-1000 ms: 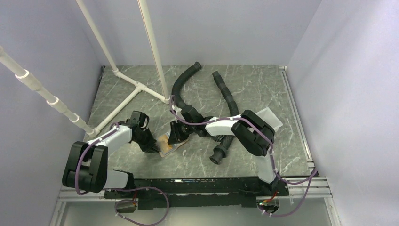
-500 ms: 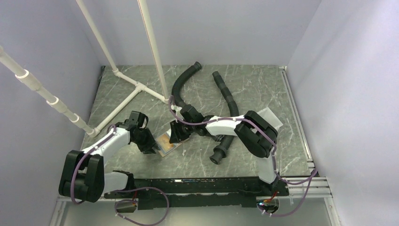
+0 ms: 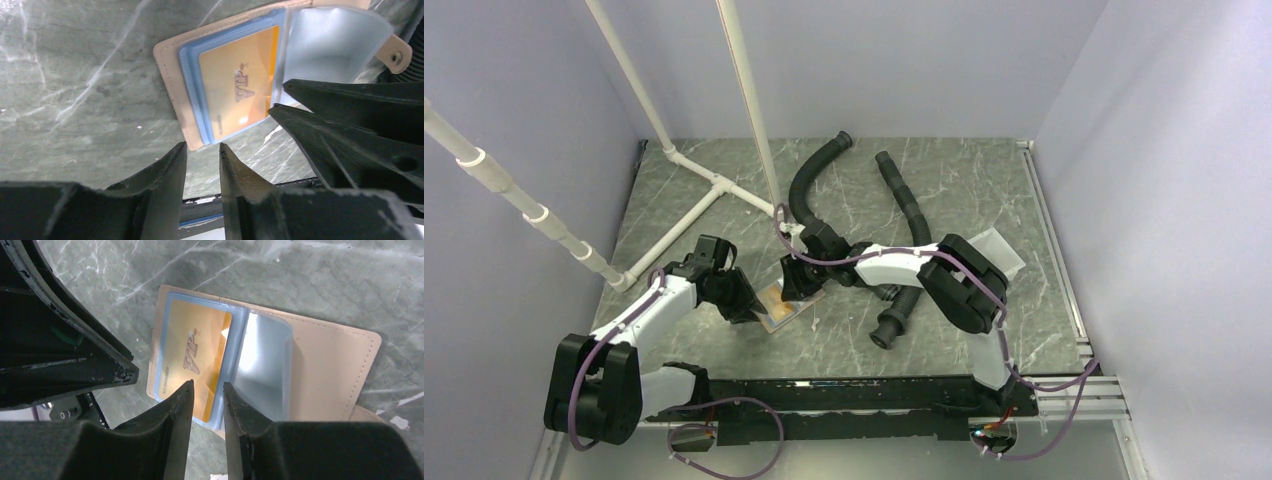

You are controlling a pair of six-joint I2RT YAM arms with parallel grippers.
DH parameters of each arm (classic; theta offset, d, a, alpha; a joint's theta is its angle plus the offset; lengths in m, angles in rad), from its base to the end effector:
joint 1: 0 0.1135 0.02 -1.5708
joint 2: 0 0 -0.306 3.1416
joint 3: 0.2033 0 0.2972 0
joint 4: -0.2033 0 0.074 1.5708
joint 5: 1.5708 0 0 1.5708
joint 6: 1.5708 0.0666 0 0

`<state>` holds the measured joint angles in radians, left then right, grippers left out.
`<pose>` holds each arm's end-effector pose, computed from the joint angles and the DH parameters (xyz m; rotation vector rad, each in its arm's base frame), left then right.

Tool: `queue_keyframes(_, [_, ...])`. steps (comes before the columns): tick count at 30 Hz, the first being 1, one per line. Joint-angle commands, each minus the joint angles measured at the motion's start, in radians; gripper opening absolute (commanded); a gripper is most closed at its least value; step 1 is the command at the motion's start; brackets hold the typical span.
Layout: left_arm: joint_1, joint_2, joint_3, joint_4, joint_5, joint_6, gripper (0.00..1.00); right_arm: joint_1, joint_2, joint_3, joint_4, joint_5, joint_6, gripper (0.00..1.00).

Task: Put the credit cards into the card holder
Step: Insert the credit card into the card holder.

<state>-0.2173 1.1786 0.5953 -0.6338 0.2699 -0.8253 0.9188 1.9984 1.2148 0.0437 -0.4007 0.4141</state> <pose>0.2177 -0.0663 0.1564 -0.8033 2.7964 -0.6013 0.2799 0.4095 0.1378 -0.8440 2.3731 1.0845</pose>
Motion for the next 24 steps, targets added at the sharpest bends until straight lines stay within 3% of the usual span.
queue_keyframes(1, [0.013,-0.006,0.021,0.058,0.048,-0.032,0.35,0.025,0.027,0.062,-0.028,0.046,-0.041,0.31])
queue_keyframes(7, [0.045,0.017,0.000,0.128,0.103,-0.054,0.34,0.037,0.044,0.064,-0.071,0.152,-0.045,0.25])
queue_keyframes(11, [0.059,0.048,0.001,0.166,0.130,-0.054,0.36,0.037,0.052,0.056,-0.089,0.197,-0.034,0.15])
queue_keyframes(15, [0.061,0.074,0.004,0.177,0.135,-0.055,0.42,0.037,0.057,0.043,-0.081,0.195,-0.028,0.10])
queue_keyframes(24, [0.061,0.074,-0.015,0.187,0.130,-0.059,0.50,0.036,0.068,0.047,-0.075,0.172,-0.029,0.09])
